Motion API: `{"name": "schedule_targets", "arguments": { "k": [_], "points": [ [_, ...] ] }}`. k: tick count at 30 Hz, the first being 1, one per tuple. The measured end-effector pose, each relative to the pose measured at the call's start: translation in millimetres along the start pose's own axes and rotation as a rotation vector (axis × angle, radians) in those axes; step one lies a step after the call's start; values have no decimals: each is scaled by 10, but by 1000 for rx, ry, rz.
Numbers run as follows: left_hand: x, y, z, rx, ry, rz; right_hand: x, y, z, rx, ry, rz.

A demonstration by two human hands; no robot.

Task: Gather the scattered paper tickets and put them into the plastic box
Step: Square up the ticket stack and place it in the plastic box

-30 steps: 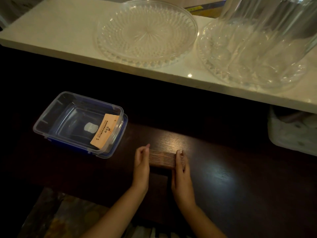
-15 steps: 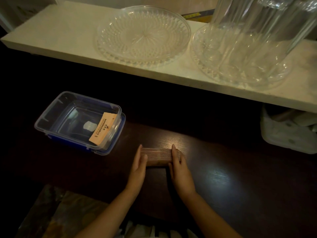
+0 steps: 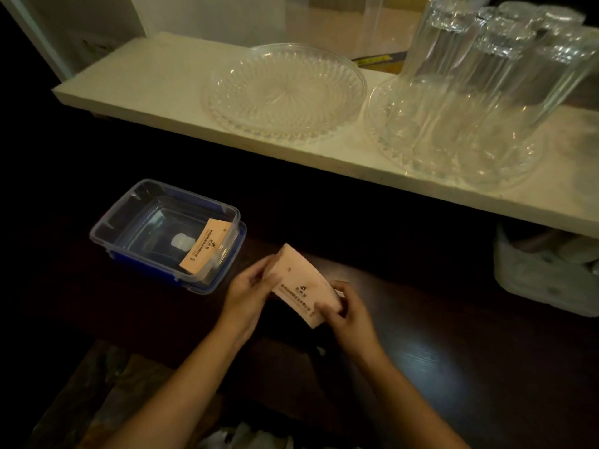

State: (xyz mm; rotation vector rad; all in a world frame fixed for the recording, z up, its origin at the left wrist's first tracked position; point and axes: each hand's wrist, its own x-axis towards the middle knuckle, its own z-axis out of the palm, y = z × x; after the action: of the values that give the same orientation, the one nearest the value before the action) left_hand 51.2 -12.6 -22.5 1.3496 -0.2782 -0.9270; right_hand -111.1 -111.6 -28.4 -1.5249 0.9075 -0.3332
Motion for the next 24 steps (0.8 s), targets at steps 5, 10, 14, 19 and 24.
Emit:
{"name": "schedule_targets", "arguments": {
  "k": [5,10,14,19,24],
  "points": [
    [-177,132,256,-71,-29,-54,-88,-242,170,598,-92,223],
    [-296,229,283,77,69,-58,-112,-331,250,647,-140,278],
    [-431,275,175,126,178,-43,-89,-360,225,385,-282,251],
    [-502,453,-87,147,146,-110,26,-624,323,276,-295,129],
    [-317,690,-470,157,51,-132,188,-807,666,261,-255,107]
  ]
}}
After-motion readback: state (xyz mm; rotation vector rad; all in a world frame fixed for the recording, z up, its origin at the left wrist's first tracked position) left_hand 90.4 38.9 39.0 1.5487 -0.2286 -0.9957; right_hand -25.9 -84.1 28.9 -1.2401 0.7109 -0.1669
